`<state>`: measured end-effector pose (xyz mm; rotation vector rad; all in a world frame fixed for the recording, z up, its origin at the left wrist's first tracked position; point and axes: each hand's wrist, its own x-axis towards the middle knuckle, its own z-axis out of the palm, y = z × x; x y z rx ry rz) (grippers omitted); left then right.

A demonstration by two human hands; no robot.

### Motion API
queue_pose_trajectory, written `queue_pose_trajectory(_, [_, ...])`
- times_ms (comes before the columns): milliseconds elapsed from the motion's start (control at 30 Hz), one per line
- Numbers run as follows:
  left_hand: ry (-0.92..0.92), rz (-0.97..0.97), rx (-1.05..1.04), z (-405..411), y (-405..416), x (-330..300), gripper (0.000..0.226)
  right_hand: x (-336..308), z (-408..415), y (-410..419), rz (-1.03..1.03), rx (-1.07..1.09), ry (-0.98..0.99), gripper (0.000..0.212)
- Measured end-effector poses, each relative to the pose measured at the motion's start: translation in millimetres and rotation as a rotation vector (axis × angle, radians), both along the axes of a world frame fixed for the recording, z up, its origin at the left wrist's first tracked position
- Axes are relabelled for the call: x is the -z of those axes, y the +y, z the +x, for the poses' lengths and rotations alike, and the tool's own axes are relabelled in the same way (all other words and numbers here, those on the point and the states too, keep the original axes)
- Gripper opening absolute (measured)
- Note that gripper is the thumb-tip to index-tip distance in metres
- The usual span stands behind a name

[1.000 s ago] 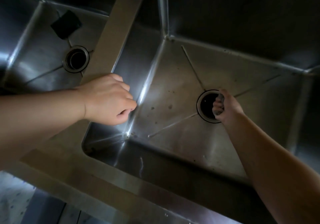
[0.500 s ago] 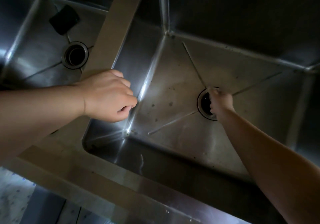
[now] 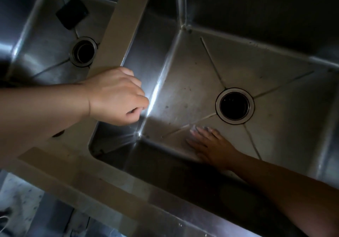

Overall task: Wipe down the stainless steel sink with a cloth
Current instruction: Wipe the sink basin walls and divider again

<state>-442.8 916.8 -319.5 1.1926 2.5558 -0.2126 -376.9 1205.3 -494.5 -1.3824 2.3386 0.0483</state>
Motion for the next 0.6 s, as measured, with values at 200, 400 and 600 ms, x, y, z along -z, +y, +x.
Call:
queue_pose_trajectory(200, [-0.014, -0.004, -0.006, 1, 1, -1, 0.031, 6, -7, -26, -0.095, -0.249, -0.007, 0.057])
queue_pose_trajectory(400, [-0.056, 0.03, 0.007, -1, -1, -3, 0.027, 14, -21, 79, -0.054, -0.169, 0.015, 0.037])
queue_pose_trajectory(600, [-0.075, 0.051, -0.025, -1, 0, -5, 0.029, 15, -10, 66, -0.051, -0.069, 0.024, 0.043])
